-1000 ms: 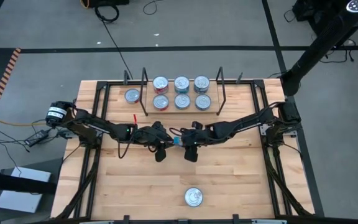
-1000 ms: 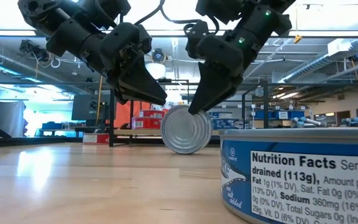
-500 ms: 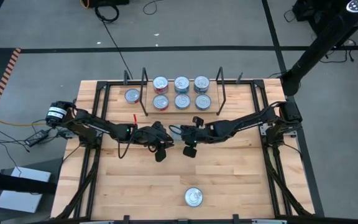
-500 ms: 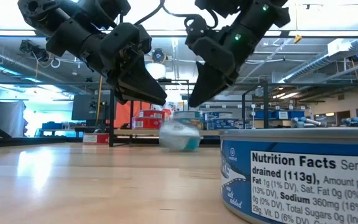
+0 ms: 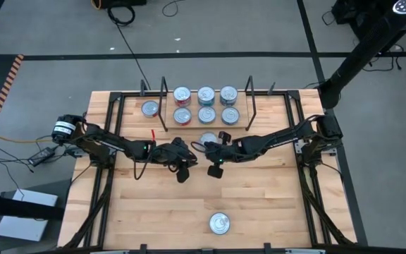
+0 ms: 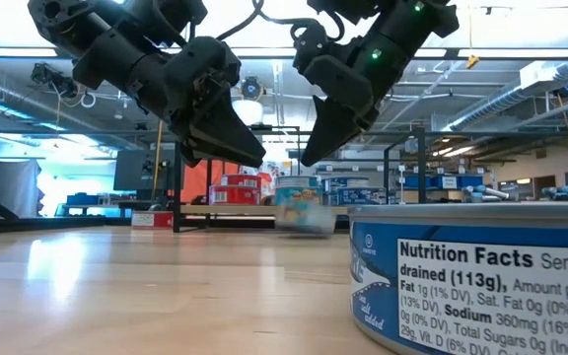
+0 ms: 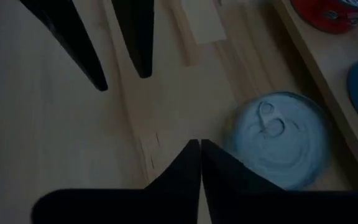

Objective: Stack canned seafood by type on shelf
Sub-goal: Stack the light blue tuna can on top of the other light blue tuna can

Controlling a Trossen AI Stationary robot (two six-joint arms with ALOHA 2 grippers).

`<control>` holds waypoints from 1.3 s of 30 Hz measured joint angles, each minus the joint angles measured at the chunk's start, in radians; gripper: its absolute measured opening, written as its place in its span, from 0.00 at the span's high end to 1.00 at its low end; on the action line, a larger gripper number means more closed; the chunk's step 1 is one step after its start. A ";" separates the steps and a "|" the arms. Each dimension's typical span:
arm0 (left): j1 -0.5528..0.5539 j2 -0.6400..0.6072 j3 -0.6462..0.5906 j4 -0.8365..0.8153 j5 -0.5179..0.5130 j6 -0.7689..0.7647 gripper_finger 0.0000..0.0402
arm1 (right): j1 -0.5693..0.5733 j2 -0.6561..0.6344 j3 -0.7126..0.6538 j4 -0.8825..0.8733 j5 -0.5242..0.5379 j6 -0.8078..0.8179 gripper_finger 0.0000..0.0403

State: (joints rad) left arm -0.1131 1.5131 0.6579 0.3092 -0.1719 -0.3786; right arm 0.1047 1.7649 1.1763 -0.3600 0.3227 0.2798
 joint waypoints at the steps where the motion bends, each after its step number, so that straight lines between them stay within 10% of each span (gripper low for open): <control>1: 0.000 0.000 0.000 0.000 -0.001 0.000 0.70 | -0.003 0.000 0.000 0.001 0.004 0.009 0.96; 39: 0.000 0.000 0.000 0.000 -0.014 -0.022 0.70 | -0.161 -0.001 -0.289 0.375 -0.108 0.200 0.98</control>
State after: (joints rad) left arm -0.1131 1.5135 0.6579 0.3096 -0.1860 -0.4004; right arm -0.0563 1.7641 0.8878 0.0146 0.2146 0.4801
